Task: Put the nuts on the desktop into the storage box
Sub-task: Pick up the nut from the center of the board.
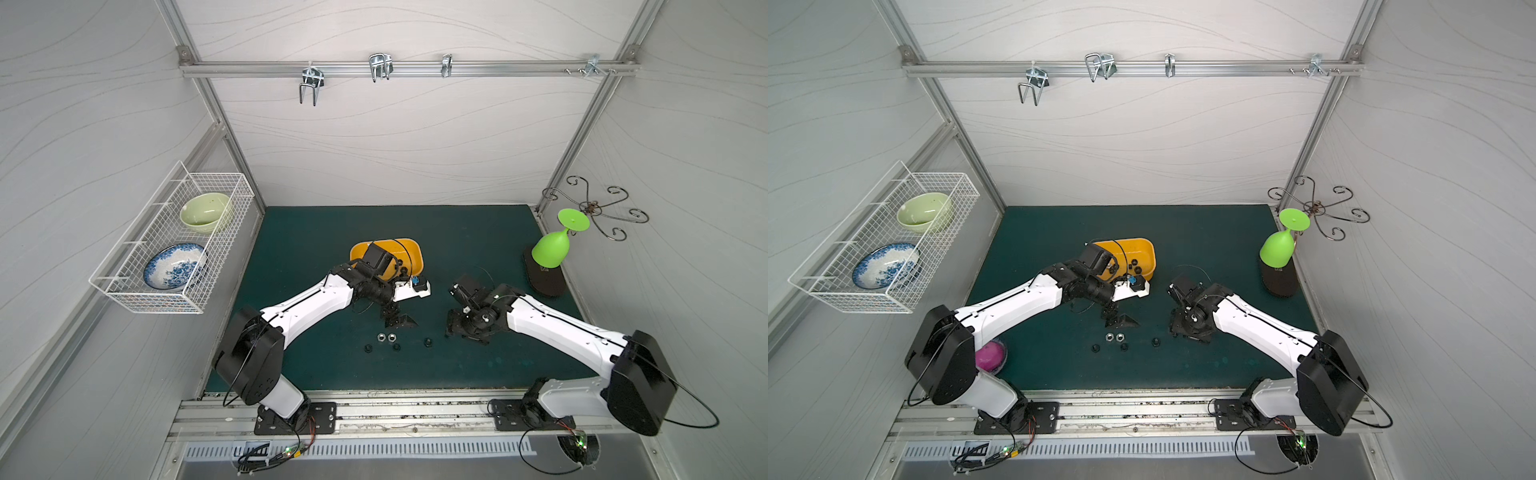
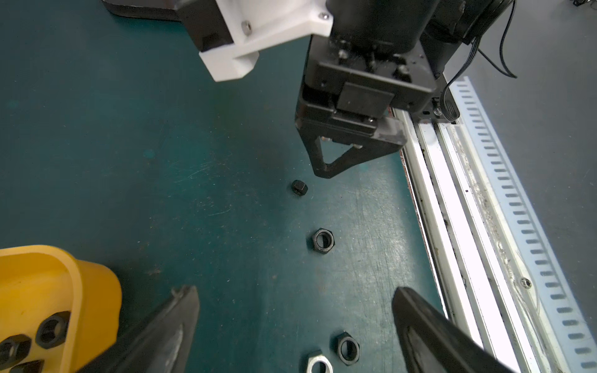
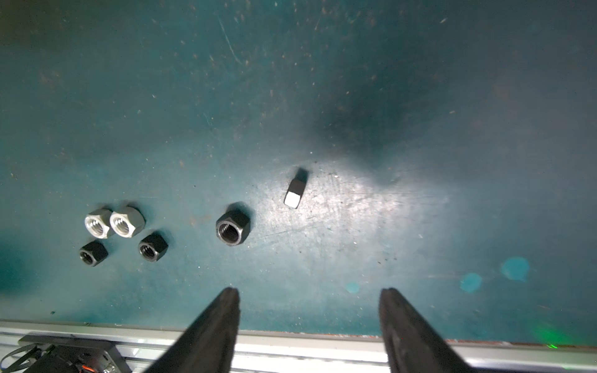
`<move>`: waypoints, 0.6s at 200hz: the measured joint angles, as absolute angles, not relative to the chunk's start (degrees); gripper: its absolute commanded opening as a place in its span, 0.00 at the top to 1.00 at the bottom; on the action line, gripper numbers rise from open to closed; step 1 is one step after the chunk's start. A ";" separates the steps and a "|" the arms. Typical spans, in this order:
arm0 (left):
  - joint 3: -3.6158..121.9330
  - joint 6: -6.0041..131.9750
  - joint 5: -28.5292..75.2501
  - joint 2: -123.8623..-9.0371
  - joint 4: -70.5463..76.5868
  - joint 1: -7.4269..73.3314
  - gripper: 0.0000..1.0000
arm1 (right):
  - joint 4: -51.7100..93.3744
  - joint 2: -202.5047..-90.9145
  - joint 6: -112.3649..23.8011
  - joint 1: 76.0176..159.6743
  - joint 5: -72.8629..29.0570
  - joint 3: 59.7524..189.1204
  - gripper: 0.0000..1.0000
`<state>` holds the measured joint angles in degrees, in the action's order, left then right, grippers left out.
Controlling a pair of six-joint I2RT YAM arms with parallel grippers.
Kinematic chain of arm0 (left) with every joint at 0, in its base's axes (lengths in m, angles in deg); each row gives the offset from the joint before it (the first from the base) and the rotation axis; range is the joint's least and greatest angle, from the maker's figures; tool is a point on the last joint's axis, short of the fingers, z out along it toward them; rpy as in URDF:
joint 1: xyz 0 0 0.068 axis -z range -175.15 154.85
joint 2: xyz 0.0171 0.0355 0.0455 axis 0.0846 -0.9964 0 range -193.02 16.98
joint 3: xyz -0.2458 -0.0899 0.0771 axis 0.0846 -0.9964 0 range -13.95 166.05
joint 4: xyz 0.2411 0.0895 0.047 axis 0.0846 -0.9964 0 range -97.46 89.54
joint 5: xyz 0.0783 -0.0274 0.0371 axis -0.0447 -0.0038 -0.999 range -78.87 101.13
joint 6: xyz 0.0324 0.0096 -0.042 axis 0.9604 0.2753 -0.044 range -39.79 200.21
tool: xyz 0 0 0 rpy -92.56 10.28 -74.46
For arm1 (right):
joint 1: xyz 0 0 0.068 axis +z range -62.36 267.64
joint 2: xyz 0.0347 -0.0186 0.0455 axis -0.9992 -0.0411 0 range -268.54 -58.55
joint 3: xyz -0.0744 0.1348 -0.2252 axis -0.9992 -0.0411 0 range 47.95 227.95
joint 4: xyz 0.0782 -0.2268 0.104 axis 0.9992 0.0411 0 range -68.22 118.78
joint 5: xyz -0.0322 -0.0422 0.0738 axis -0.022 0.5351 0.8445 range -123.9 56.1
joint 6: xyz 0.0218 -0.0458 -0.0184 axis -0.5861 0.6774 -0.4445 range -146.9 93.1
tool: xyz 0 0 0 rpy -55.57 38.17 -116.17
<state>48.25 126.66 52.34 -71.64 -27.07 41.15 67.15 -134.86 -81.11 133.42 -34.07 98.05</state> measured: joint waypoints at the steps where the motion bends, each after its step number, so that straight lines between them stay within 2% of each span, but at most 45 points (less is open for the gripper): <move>1: 48.20 126.66 52.34 -71.64 -27.01 41.17 0.02 | 66.99 -134.95 -81.18 133.44 -34.00 97.88 0.35; 32: 46.06 126.99 52.43 -71.64 -23.42 42.28 0.02 | 63.74 -137.94 -83.45 134.23 -31.66 95.41 0.39; 50: 44.49 127.58 52.15 -71.64 -20.97 43.09 0.02 | 62.58 -139.56 -84.06 134.45 -31.51 95.15 0.47; 120: 40.79 129.46 52.28 -71.79 -14.11 45.47 0.01 | 59.50 -142.97 -85.03 134.43 -34.13 95.74 0.49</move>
<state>40.79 129.46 52.28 -71.79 -14.11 45.47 59.50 -142.97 -85.03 134.43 -34.13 95.74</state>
